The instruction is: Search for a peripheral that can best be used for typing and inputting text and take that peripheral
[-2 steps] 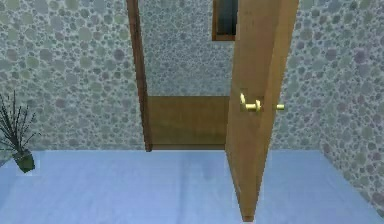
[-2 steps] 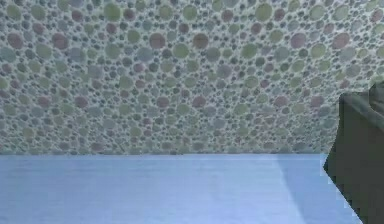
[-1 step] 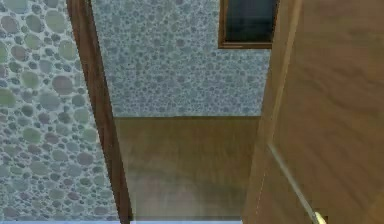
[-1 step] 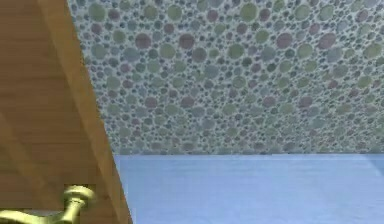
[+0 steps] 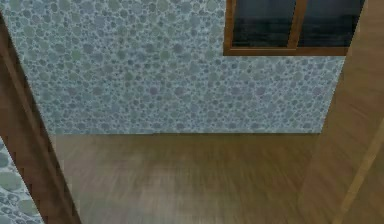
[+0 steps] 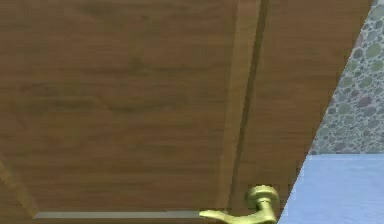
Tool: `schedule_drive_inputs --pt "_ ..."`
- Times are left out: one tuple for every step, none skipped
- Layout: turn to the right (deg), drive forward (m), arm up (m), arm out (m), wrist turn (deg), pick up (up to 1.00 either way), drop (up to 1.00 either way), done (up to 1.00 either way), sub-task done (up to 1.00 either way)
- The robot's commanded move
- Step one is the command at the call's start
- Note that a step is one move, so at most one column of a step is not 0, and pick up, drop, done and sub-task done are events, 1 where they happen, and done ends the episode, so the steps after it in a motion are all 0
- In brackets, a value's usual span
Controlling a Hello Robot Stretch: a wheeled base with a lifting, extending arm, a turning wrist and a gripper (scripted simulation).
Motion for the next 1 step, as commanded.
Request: schedule_drive_inputs --pt "15.0 0.0 0.0 0.0 0.0 0.0 0.0 0.0 0.0"
